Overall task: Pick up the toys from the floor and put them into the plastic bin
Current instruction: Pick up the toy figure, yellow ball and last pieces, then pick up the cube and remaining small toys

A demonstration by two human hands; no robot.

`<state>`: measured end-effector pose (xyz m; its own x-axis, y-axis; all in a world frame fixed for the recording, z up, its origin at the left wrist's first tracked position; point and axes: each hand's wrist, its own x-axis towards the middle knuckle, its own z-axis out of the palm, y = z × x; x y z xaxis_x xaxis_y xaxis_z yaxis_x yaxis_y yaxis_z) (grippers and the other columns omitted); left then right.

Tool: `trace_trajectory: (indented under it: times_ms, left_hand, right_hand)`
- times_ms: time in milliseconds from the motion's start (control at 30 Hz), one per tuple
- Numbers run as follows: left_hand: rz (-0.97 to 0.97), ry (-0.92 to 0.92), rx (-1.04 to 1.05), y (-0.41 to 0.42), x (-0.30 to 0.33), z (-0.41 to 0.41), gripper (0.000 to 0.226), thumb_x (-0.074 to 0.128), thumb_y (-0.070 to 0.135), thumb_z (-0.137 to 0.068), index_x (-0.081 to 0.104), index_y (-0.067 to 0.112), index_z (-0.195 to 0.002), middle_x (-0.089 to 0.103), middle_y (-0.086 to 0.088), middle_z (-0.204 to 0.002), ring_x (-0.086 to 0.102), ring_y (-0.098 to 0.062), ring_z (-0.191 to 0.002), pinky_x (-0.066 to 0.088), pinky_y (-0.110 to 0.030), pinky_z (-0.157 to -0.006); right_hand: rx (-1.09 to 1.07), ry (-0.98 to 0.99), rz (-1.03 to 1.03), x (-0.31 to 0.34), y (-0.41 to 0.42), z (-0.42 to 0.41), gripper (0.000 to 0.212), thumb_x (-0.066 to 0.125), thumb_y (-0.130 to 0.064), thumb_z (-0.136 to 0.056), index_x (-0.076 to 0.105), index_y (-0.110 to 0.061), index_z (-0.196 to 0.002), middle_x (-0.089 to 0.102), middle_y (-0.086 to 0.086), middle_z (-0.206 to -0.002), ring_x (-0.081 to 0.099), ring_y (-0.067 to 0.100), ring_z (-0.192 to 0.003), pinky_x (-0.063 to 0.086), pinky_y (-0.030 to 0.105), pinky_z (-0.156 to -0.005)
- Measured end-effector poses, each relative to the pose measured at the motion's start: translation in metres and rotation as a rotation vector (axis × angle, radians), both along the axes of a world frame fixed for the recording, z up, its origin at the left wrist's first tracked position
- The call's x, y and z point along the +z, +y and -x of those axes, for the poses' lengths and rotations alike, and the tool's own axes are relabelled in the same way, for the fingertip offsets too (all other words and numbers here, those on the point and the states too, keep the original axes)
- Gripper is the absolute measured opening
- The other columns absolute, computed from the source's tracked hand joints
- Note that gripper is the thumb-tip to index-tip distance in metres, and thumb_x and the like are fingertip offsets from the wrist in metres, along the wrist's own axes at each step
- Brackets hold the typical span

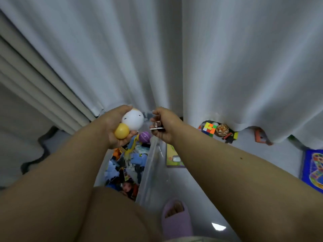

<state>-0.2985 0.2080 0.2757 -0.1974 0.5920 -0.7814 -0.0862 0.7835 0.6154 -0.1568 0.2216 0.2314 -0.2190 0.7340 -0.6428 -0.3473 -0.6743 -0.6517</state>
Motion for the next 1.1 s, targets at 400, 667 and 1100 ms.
trace_trajectory:
  times_ms: [400,667,1100]
  left_hand:
    - [0.047,0.07,0.214,-0.013,-0.007,0.05,0.066,0.052,0.053,-0.087,0.042,0.01,-0.136,0.034,-0.026,-0.142,0.041,-0.042,-0.126,0.042,-0.056,-0.089]
    - [0.005,0.024,0.061,-0.003,-0.018,0.038,0.056,0.048,0.049,-0.091,0.047,0.006,-0.126,0.049,-0.025,-0.124,0.052,-0.036,-0.117,0.047,-0.049,-0.095]
    - [-0.129,0.221,-0.391,0.028,-0.037,-0.083,0.036,0.049,0.042,-0.094,0.053,0.009,-0.109,0.054,-0.009,-0.083,0.058,-0.02,-0.076,0.051,-0.038,-0.083]
  right_hand:
    - [0.23,0.002,-0.01,-0.005,-0.011,0.049,0.082,0.038,-0.063,-0.091,0.018,-0.011,-0.151,0.017,0.011,-0.158,0.019,0.025,-0.145,0.022,0.043,-0.116]
    - [0.2,-0.077,-0.043,-0.023,-0.006,0.025,0.065,0.037,-0.06,-0.093,0.056,-0.003,-0.119,0.057,0.018,-0.119,0.055,0.029,-0.11,0.047,0.039,-0.09]
    - [0.004,-0.189,0.026,-0.052,-0.004,-0.091,0.042,0.041,-0.05,-0.095,0.057,-0.012,-0.086,0.055,0.005,-0.07,0.053,0.019,-0.059,0.043,0.025,-0.057]
